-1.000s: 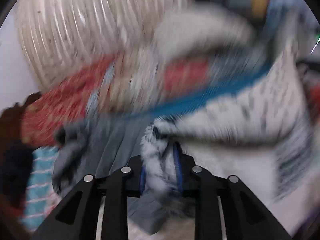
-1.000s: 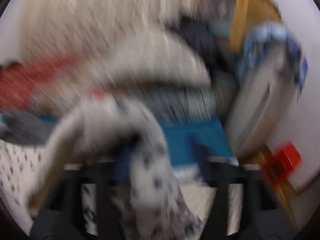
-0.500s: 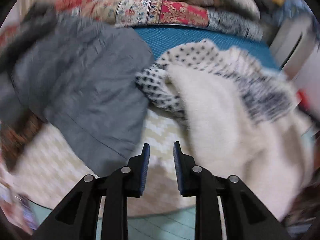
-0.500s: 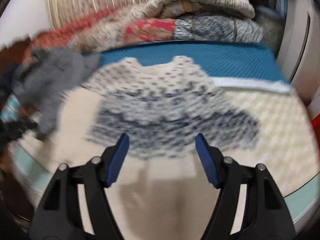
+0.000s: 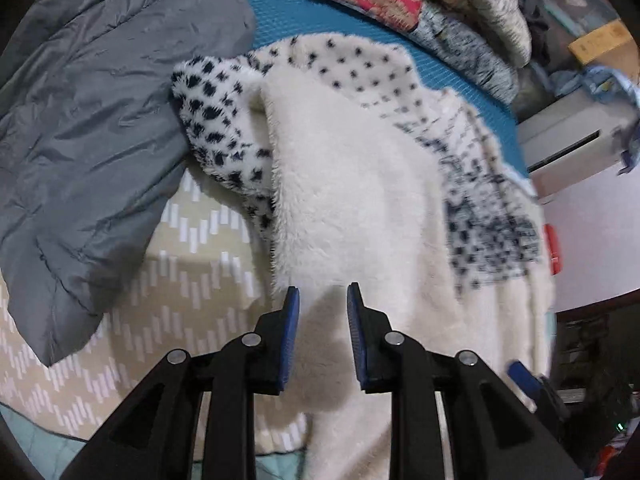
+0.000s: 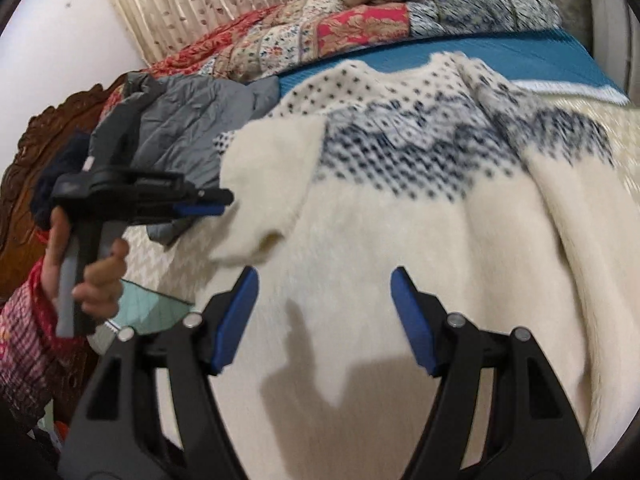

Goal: Fold large clothes

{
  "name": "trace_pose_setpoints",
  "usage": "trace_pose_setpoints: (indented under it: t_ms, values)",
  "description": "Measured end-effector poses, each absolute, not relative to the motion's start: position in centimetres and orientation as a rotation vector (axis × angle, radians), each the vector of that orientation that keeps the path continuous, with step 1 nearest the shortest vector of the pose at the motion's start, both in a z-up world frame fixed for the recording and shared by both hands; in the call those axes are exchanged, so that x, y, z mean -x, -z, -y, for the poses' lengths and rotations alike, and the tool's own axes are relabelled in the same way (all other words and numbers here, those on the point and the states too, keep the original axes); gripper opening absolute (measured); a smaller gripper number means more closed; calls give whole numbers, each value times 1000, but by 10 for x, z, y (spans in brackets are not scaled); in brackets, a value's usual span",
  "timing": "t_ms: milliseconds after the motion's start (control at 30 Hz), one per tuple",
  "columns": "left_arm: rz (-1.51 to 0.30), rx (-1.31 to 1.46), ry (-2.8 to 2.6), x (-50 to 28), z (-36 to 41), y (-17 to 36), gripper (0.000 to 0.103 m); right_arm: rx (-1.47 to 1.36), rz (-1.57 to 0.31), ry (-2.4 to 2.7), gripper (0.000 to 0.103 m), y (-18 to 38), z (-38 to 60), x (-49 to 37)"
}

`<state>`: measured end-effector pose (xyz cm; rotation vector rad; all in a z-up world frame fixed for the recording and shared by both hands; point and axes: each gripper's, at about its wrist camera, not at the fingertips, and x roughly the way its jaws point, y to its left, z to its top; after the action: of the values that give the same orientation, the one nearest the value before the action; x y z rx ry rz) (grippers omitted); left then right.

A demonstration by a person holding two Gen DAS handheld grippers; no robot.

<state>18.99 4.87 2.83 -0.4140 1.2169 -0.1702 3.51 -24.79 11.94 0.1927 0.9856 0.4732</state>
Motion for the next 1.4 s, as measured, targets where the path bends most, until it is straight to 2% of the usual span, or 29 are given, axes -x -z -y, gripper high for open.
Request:
trace_pose_setpoints:
  t_ms: [333, 433, 633, 667, 733, 767, 933, 1033, 1100, 1200, 1267, 1400]
  values:
    - [-1119, 477, 121, -185, -80, -36, 10, -226, -994, -441, 66, -110, 270, -24]
    - [-1121, 482, 152, -195, -78, -39, 1, -231, -1001, -444, 66, -108, 267, -22]
    - [-1169, 396, 191, -219, -54, -33, 0, -224, -1006, -430, 66, -105, 266, -20]
    - [-1173, 379, 180, -221, -53, -31, 3, -227, -1006, -426, 66, -105, 267, -20]
    - [-1172, 376, 168, -222, -56, -31, 27, -231, -1002, -418, 66, -106, 267, -20]
    - [-1160, 388, 167, -219, -61, -34, 29, -232, -999, -415, 66, -106, 268, -20]
    - [-1012, 402, 81, -180, -128, -91, 30, -236, -986, -406, 66, -109, 270, -21]
    - [-962, 297, -165, -151, -204, -127, 30, -235, -980, -401, 66, -111, 271, -21]
    - [-965, 204, -404, -137, -258, -140, 30, -236, -986, -397, 66, -109, 270, -21]
    - [-1068, 343, -476, -118, -321, -135, 28, -240, -992, -395, 66, -110, 268, -20]
    - [-1044, 416, -455, -104, -327, -136, 27, -234, -976, -392, 66, -116, 272, -17]
    - [-1031, 389, -334, -80, -279, -129, 25, -215, -914, -330, 66, -138, 303, -10]
